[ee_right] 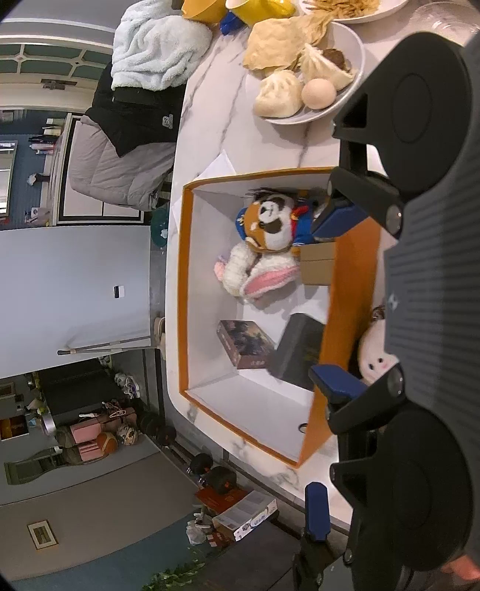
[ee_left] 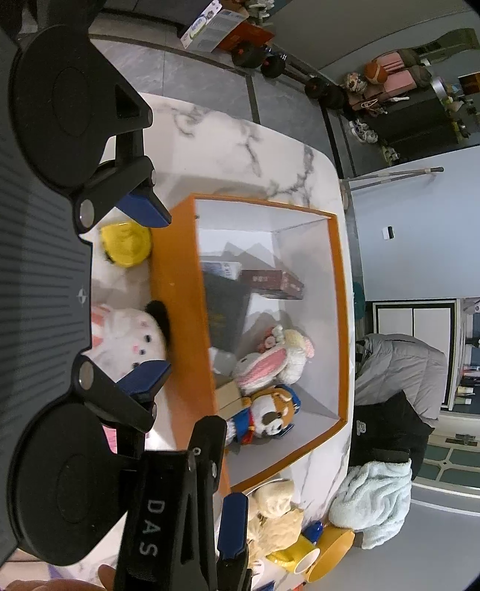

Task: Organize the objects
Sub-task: 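Withdraw both tools from the box toward the remaining plush items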

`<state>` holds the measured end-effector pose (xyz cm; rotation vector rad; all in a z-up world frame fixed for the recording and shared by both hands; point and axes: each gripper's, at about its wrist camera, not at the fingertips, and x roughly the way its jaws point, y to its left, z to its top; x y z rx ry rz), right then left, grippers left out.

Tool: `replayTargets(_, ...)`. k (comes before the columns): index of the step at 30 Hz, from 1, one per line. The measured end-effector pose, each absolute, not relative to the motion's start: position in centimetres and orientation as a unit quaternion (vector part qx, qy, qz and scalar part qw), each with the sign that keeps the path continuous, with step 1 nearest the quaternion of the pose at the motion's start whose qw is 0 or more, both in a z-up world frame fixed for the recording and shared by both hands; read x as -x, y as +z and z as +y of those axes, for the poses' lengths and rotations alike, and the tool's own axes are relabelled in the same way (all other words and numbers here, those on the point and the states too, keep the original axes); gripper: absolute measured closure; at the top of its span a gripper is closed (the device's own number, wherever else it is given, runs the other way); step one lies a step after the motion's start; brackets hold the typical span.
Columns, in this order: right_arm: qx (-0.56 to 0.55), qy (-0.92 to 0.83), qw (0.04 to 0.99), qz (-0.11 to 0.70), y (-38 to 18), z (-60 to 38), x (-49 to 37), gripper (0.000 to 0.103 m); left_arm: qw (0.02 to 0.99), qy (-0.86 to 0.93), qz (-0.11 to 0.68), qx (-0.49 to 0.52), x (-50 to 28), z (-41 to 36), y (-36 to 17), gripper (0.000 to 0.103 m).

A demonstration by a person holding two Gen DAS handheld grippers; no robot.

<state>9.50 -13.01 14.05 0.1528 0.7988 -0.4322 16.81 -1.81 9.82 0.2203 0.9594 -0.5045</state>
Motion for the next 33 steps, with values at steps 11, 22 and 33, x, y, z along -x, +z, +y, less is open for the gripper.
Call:
replayTargets(11,-0.06,-0.222,0.886,0.403,11.1,-10.8,-4.4,0.02,0.828,-0.256,0.489,-0.096,-13.7,-0.2,5.7,0.01)
replayTargets(22,-0.071,-0.244,0.873,0.416,9.4,-11.6,-1.4,0.013,0.802,-0.298,0.512,-0.08,-13.9,-2.9,2.0,0.01)
replayTargets(33,-0.087,-0.253,0.862,0.43,8.1,-13.3,-1.7,0.013,0.808,-0.295,0.5,-0.104,-14.7,-4.5,-0.4,0.01)
